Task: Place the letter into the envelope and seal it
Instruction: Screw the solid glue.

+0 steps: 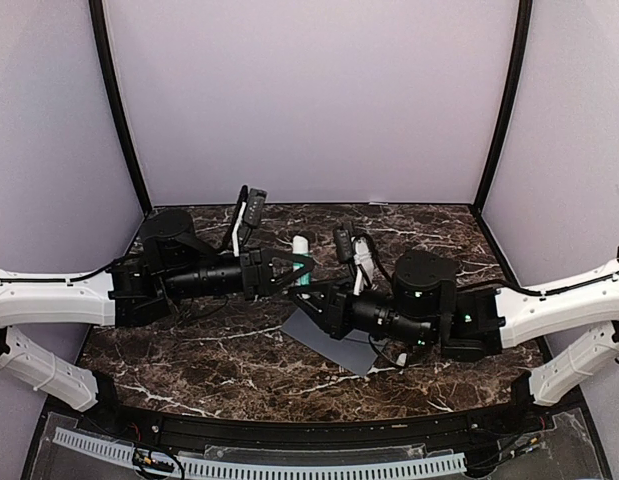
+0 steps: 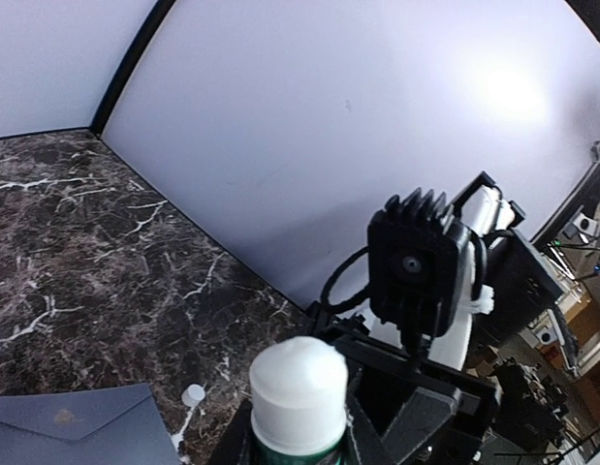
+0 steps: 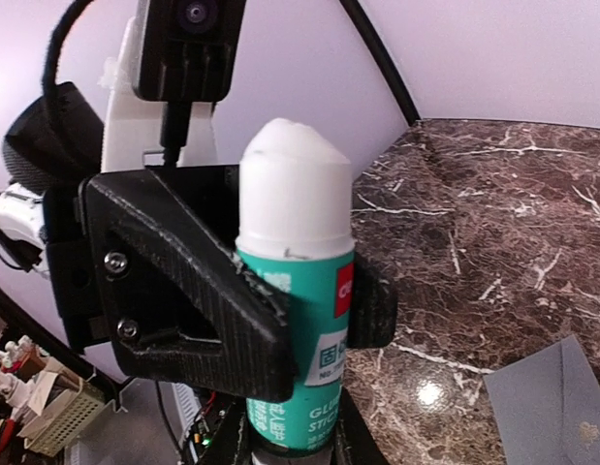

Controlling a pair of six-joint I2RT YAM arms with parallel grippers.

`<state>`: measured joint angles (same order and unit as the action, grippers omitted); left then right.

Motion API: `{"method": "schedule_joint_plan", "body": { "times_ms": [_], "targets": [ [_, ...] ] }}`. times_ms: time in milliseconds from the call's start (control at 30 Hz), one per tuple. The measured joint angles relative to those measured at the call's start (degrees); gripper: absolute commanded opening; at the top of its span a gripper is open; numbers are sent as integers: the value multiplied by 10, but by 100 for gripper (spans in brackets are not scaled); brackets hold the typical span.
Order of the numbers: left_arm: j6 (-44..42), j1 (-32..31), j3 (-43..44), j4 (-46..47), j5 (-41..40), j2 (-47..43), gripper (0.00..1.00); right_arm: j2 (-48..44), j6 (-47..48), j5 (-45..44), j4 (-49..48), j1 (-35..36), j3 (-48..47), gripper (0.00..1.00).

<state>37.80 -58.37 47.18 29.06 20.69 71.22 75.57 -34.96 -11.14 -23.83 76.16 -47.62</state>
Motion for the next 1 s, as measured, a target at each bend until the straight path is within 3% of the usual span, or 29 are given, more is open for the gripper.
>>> {"method": "schedule_joint_plan", "body": {
  "times_ms": [333, 533, 667, 733, 1000],
  "targets": [
    [-14, 5, -8, -80, -126, 0, 0, 104, -10, -150, 189, 12, -134, 10],
    [7, 0, -18, -78, -143, -1, 0, 110, -14, -163, 209, 14, -140, 38],
    [20, -11, -18, -64, -135, -5, 0, 65, -2, -140, 167, 13, -84, 63],
    [24, -13, -18, -54, -130, -12, 0, 30, 5, -116, 143, 9, -49, 71],
    [43, -2, -37, 19, -101, -27, 0, -51, 16, 39, 18, -44, 60, 84]
  ]
}}
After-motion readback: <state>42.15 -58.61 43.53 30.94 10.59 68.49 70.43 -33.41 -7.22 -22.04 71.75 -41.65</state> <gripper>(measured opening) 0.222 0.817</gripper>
